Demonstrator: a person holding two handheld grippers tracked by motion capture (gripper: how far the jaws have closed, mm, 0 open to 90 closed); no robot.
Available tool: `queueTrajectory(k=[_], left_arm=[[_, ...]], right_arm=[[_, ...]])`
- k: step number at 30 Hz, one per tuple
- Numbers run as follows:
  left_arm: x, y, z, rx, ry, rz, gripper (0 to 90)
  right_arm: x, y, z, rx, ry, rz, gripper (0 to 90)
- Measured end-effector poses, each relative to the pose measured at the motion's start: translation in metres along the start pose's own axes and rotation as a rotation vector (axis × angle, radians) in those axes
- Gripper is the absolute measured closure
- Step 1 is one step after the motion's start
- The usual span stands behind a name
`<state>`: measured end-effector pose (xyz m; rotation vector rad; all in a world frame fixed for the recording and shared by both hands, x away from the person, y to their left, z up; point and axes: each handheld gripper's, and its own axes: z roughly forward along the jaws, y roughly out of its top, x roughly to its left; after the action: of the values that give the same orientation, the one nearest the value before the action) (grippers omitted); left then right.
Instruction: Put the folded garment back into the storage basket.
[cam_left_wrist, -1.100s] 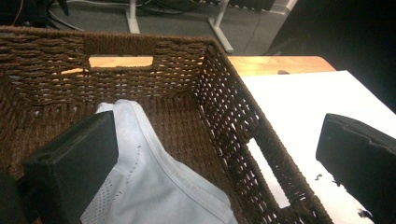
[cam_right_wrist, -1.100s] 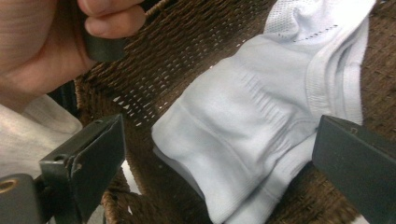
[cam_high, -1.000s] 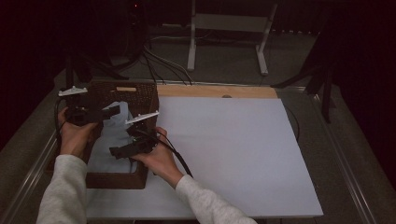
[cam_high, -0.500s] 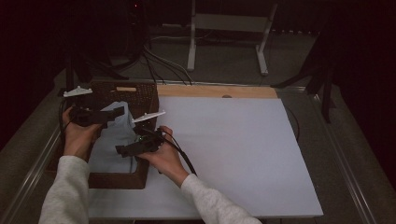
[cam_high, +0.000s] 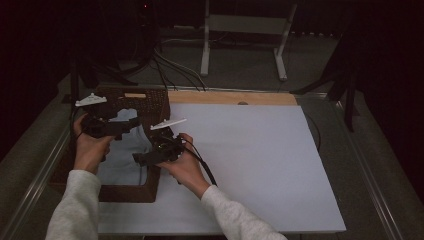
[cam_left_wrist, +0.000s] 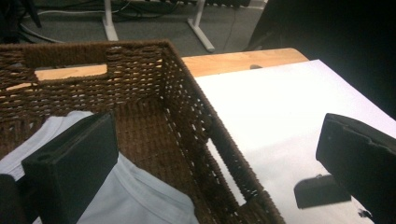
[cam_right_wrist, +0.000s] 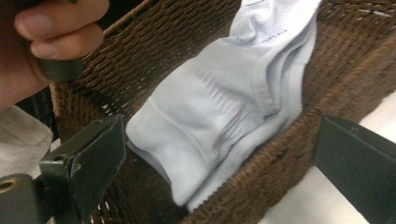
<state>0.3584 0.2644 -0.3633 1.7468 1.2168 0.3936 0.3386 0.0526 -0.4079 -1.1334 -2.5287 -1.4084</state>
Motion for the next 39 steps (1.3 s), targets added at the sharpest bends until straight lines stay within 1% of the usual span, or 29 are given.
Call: queueTrajectory(k=[8,14,19,22,26,31,39], left_arm=[[-0.013,-0.003,0.004,-0.015,-0.020,0.006,0.2],[-0.020,-0.007,0.006,-0.036,-0.025,0.007,0.2],[-0.024,-0.012,0.009,-0.033,-0.031,0.007,0.2],[-0.028,-0.014,0.010,-0.027,-0.029,0.021,0.2],[-0.038,-0.018,0.011,-0.023,-0.037,0.042,0.2],[-0.049,-0.024,0.014,-0.013,-0.051,0.067,0.2],[-0.065,-0.032,0.016,-0.020,-0.055,0.104,0.2]], right_arm=[[-0.008,-0.004,-0.009,-0.007,-0.005,-0.001,1.8],[-0.017,-0.008,-0.018,-0.023,-0.003,0.019,0.0],[-0.026,-0.012,-0.025,-0.031,-0.016,0.023,0.0],[-0.031,-0.014,-0.030,-0.040,-0.022,0.024,0.0],[-0.038,-0.017,-0.037,-0.050,-0.032,0.032,0.0],[-0.049,-0.022,-0.043,-0.057,-0.050,0.056,0.0],[-0.065,-0.029,-0.054,-0.070,-0.076,0.072,0.0]])
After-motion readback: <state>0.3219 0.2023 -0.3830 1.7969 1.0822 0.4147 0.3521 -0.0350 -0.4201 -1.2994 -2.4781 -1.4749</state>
